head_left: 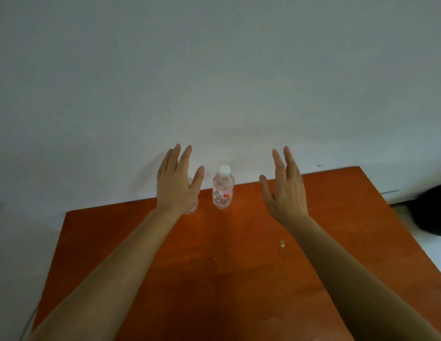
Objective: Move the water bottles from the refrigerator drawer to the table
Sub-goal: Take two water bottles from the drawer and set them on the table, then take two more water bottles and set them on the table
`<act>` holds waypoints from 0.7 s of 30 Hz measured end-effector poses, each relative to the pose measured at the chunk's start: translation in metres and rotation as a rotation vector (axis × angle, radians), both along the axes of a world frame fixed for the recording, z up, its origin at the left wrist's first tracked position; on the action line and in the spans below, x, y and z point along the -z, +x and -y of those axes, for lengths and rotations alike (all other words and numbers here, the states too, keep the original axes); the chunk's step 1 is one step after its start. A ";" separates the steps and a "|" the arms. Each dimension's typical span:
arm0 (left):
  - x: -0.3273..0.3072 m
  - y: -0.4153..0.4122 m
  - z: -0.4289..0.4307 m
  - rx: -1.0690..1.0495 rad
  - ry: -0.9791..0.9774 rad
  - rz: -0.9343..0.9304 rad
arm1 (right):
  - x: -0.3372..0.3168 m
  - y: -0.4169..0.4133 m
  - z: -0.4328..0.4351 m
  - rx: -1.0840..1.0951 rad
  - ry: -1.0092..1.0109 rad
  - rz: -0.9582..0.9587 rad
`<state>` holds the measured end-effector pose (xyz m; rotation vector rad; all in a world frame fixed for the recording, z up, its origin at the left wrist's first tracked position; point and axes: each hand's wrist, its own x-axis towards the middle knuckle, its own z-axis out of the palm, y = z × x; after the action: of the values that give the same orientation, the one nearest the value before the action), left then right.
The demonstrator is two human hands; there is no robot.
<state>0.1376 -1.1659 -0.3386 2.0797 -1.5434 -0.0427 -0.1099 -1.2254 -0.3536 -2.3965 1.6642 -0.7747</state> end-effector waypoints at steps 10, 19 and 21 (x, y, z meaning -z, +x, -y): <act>-0.094 -0.170 -0.042 0.206 -0.133 0.362 | -0.090 -0.208 -0.119 0.395 -0.233 -0.214; -0.150 -0.471 -0.184 0.728 -0.343 0.307 | -0.132 -0.480 -0.397 0.936 -0.310 -0.205; -0.157 -0.536 -0.220 0.857 -0.376 0.307 | -0.135 -0.526 -0.466 1.055 -0.300 -0.224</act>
<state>-0.3980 -0.9457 -0.1814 1.0630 -2.3124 0.2441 -0.6357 -0.7596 -0.2189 -1.6236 3.1304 -0.9096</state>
